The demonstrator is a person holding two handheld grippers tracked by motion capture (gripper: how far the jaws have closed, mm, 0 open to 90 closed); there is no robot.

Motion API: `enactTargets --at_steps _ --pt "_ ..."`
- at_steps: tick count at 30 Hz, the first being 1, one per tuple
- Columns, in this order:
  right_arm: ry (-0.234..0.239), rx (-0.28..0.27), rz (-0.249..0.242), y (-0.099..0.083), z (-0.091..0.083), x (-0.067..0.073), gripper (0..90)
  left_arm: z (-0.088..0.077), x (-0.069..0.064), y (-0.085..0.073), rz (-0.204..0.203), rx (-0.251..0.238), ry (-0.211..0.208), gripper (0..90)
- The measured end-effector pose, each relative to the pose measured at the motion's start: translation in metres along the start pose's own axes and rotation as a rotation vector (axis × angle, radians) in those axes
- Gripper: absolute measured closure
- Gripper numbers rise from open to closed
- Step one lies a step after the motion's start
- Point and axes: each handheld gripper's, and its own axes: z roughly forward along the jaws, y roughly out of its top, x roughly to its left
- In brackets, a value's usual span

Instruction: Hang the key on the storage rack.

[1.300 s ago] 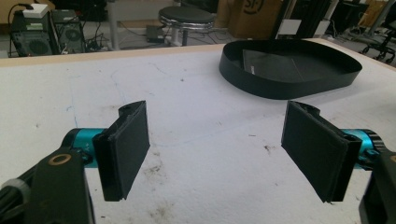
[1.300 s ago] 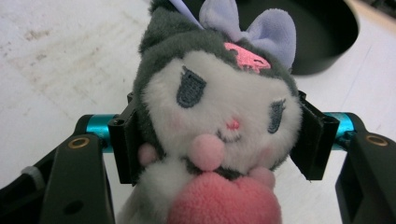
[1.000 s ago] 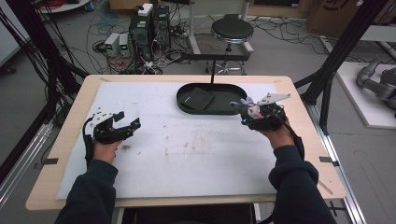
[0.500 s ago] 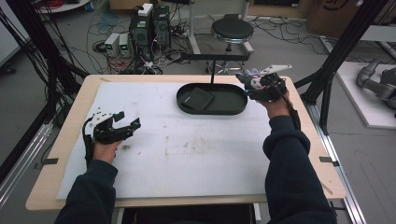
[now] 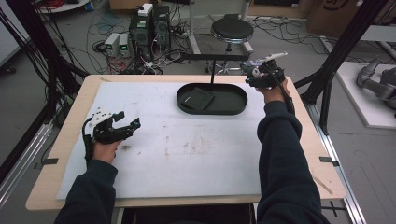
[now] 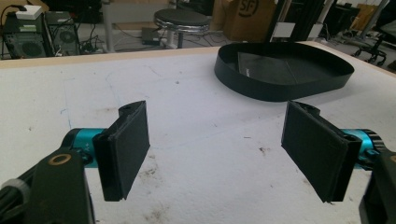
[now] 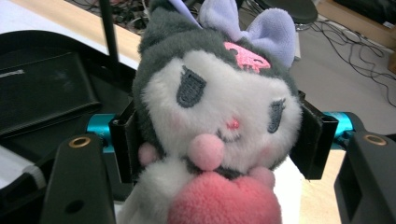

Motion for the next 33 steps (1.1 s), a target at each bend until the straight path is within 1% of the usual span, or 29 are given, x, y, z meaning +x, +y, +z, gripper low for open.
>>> enactTargets --at_steps 5,7,10,12,13,15,17,19,23,24,26,28,30,31,33 --pt "-0.031 0.0 0.021 0.002 0.006 -0.003 32.7 0.001 0.0 0.0 -0.006 -0.002 -0.001 23.3" --pt "-0.027 0.005 0.033 0.001 0.009 -0.004 32.8 0.0 0.0 0.0 -0.003 0.0 -0.001 23.3" --pt "-0.026 0.008 0.026 0.001 0.01 -0.003 32.8 0.0 0.0 0.0 -0.001 0.001 -0.002 23.3" --pt "-0.04 0.008 -0.006 0.002 0.009 -0.002 32.8 0.001 0.0 0.0 -0.005 -0.002 -0.002 23.3" --pt "-0.057 0.015 -0.027 0.002 0.008 0.0 32.8 0.001 -0.001 0.0 -0.004 -0.001 -0.003 23.3" --pt "-0.104 0.029 -0.09 0.002 0.007 0.001 33.2 0.001 -0.001 0.0 -0.002 0.001 -0.002 23.3" --pt "-0.138 0.035 -0.119 0.003 0.006 0.001 33.3 0.001 -0.001 0.0 -0.001 0.003 -0.003 23.3" --pt "-0.155 0.035 -0.137 0.003 0.005 0.001 33.4 0.001 -0.001 0.0 -0.003 0.003 -0.004 23.3" --pt "-0.196 0.043 -0.213 0.006 0.006 0.004 33.6 0.002 -0.001 0.0 -0.004 0.003 -0.005 23.3" --pt "-0.216 0.037 -0.238 0.009 0.006 0.006 33.6 0.002 0.0 0.0 -0.003 0.002 -0.005 23.3" --pt "-0.234 0.016 -0.268 0.012 0.005 0.009 33.7 0.002 0.0 -0.001 -0.004 0.001 -0.006 23.3" --pt "-0.257 0.023 -0.304 0.017 0.006 0.012 33.8 0.002 0.0 -0.001 -0.005 0.0 -0.005 23.3" --pt "-0.279 0.019 -0.321 0.022 0.005 0.014 34.0 0.001 0.0 0.0 -0.006 0.0 -0.005 23.3" --pt "-0.286 0.01 -0.317 0.023 0.005 0.014 33.9 0.001 0.0 0.0 -0.006 -0.001 -0.005 23.3" --pt "-0.306 0.013 -0.328 0.027 0.005 0.016 33.9 0.001 0.0 0.0 -0.006 0.0 -0.005 23.3"
